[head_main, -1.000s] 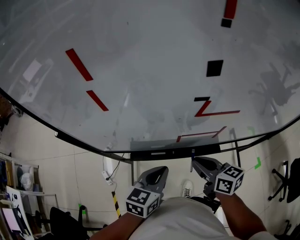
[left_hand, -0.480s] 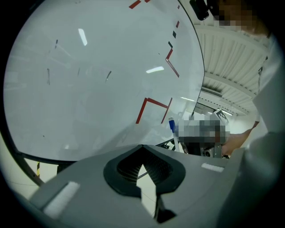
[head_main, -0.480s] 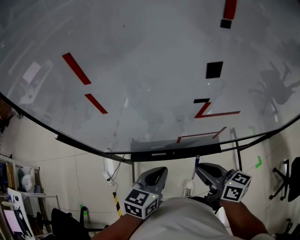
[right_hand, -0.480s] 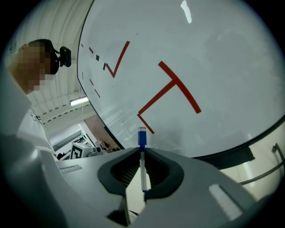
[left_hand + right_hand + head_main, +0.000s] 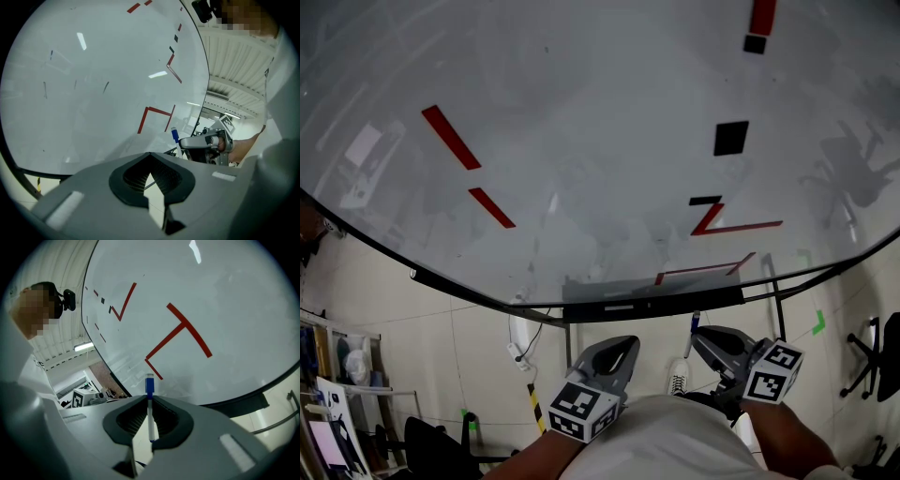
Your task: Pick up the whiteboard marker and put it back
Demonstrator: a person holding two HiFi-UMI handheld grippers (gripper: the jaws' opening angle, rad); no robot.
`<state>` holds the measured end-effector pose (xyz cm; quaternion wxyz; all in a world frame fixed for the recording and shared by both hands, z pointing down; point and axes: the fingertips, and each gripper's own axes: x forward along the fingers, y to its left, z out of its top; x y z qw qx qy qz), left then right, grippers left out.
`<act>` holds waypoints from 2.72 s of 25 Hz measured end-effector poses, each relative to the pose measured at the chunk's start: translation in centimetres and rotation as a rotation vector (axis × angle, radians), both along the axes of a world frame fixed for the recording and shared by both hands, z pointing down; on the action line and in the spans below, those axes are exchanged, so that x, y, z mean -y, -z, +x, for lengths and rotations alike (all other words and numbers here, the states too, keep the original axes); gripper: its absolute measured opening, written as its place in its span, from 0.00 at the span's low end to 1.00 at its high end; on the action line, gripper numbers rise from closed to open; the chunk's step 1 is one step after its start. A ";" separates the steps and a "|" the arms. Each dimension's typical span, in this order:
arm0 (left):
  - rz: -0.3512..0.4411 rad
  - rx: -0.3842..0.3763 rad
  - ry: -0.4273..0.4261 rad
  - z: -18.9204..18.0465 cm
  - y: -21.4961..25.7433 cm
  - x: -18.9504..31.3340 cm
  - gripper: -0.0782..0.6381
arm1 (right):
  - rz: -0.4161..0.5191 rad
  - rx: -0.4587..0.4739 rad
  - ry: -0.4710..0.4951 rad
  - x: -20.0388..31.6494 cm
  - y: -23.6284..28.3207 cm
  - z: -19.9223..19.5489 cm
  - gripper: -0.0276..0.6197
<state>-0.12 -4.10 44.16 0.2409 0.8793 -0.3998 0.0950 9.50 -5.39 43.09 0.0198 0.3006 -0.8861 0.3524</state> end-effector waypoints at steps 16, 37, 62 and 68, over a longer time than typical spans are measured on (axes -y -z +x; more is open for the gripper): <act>-0.056 -0.008 -0.005 0.1 -1.2 -0.3 0.13 | -0.002 0.001 0.004 0.5 -0.2 -0.8 0.09; -0.076 -0.016 -0.009 0.2 -1.6 -0.7 0.13 | 0.123 -0.216 0.063 0.1 -1.2 -1.6 0.09; -0.102 -0.025 -0.014 0.4 -1.6 -0.8 0.13 | 0.361 -0.660 0.198 1.0 -5.1 -1.7 0.09; -0.107 -0.031 -0.008 0.2 -1.8 -0.8 0.13 | 0.379 -0.707 0.231 1.3 -6.0 -2.2 0.09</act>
